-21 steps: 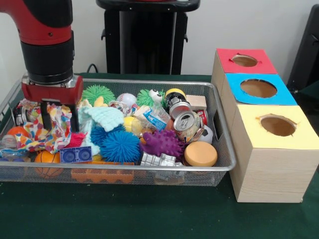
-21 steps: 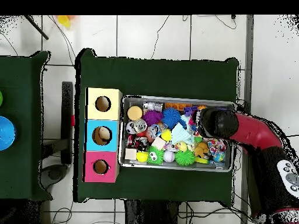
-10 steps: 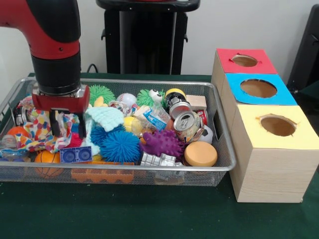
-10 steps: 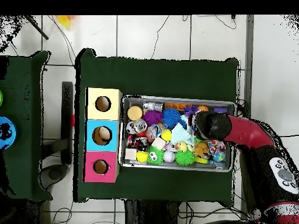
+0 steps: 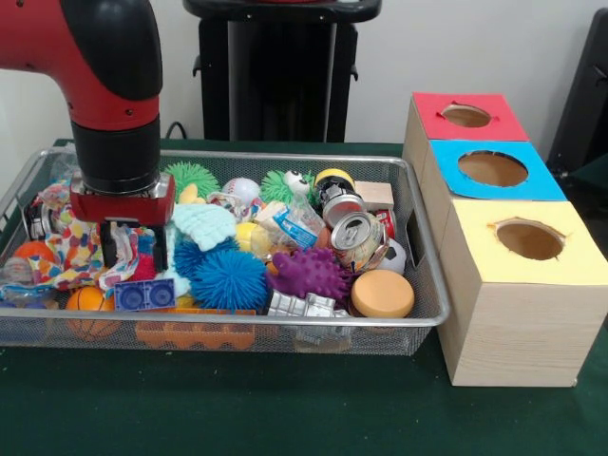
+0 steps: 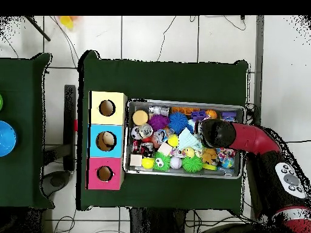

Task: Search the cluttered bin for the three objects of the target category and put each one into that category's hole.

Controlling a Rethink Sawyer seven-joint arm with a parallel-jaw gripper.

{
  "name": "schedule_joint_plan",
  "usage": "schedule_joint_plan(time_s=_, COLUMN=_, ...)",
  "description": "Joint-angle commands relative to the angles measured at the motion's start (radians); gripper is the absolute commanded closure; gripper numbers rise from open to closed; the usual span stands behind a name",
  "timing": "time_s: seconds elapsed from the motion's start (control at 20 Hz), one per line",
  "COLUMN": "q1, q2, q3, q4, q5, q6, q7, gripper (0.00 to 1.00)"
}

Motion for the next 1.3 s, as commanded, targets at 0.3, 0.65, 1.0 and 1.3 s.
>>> schedule_joint_plan(time_s=0.3, q1=-0.027, q2=0.023, q3=0.044, q4=0.004, q5=-0.067, q6=-0.042, q7=-0.069, gripper=1.0)
schedule_joint_plan(time_s=0.65, q1=-0.026, q2=0.018, q3=0.047, q4=0.02, q5=-0.057, q6=-0.053, q7=-0.05, gripper=1.0)
schedule_joint_plan(time_s=1.0, q1=-0.018, q2=0.009, q3=0.06, q4=0.05, q5=-0.041, q6=-0.057, q7=-0.034, gripper=1.0)
schedule_joint_plan(time_s=1.3, q1=0.036, q2=-0.2, q3=0.067, q4=0.155, q5=0.063, q6=0.11, q7=0.007, gripper=1.0)
